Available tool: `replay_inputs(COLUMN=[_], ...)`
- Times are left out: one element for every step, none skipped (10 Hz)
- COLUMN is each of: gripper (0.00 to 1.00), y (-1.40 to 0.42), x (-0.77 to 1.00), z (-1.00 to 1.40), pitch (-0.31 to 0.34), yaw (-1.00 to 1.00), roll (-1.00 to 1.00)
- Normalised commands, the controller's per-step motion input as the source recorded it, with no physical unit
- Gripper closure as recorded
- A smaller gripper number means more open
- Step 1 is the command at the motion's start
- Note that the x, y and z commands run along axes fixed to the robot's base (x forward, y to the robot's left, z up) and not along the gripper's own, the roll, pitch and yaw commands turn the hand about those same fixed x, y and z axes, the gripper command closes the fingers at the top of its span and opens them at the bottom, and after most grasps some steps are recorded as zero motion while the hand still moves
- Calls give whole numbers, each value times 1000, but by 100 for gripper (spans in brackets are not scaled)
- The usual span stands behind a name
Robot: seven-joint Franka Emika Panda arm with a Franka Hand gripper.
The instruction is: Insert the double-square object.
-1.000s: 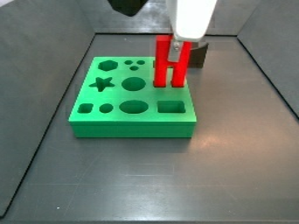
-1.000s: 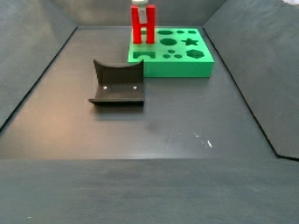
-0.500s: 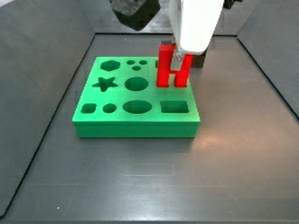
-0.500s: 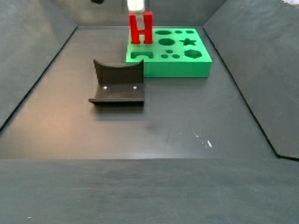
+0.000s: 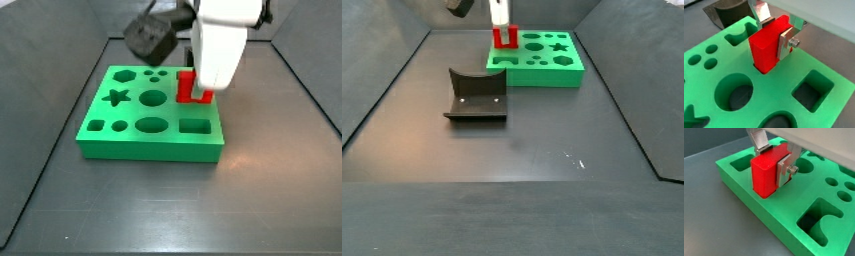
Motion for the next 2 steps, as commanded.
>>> replay_inputs(gripper=[100,100], y=[0,0], x=[-17,0], z=[-43,0], pitch=[-50,0], yaw=[0,0], roll=[-16,0])
